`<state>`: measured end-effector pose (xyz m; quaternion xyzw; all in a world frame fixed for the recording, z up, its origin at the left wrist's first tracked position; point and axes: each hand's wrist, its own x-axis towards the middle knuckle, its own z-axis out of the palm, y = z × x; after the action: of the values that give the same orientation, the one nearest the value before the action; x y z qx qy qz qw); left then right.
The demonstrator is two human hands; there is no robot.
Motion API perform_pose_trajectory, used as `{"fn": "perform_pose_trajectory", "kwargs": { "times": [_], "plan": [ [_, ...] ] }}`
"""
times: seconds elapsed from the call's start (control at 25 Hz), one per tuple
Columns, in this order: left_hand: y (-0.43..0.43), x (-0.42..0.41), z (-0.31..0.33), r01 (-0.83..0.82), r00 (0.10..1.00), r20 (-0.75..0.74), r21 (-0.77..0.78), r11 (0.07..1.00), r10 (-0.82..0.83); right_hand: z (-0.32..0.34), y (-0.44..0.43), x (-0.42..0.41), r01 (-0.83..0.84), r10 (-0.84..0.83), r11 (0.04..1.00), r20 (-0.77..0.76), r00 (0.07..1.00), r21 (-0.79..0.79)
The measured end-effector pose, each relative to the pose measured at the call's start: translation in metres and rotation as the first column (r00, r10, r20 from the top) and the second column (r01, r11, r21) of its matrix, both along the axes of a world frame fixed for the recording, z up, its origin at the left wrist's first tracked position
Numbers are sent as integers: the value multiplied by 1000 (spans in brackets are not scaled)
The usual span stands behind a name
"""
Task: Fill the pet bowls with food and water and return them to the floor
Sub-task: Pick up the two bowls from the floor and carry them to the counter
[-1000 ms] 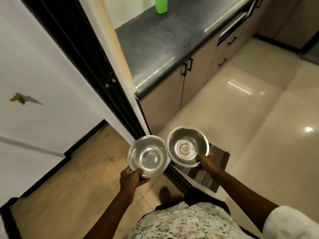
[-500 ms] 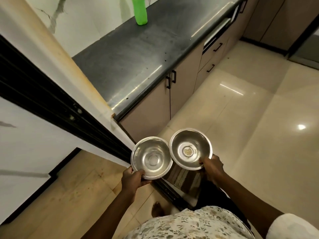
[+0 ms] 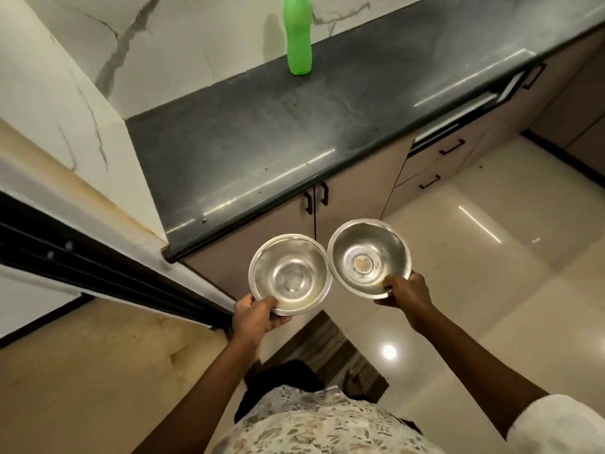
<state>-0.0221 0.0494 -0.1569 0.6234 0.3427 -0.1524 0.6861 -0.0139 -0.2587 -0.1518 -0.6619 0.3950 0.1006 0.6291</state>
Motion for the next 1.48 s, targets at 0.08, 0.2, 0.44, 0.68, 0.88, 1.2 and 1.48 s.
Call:
{"fn": "perform_pose_trajectory", "kwargs": {
  "times": [0.08,0.2,0.44,0.68,0.88,1.2,1.48],
  "plan": [
    [-21,22,10,-15,1000,24,-26,1000,15,5,-20,29,0,0,1000,17,1000,2],
    [-48,69,19,-49,997,55,-43,998,52,8,-42,81,-3,2,1000,43,999,25],
    [-84,175,20,-154,982,101,-62,986,160,9,-72,199,-17,12,998,100,995,54],
    [-112,261,40,-255,954,136,-102,961,267,22,-84,302,-65,52,994,146,988,84],
    [-136,310,45,-383,904,153,-124,915,399,21,-92,381,-176,162,979,132,978,101],
    [-188,367,42,-630,747,125,-177,756,652,28,-119,487,-367,362,928,78,929,68],
    [-201,411,41,-672,719,98,-157,724,688,28,-120,527,-371,370,928,41,928,40]
  ]
}}
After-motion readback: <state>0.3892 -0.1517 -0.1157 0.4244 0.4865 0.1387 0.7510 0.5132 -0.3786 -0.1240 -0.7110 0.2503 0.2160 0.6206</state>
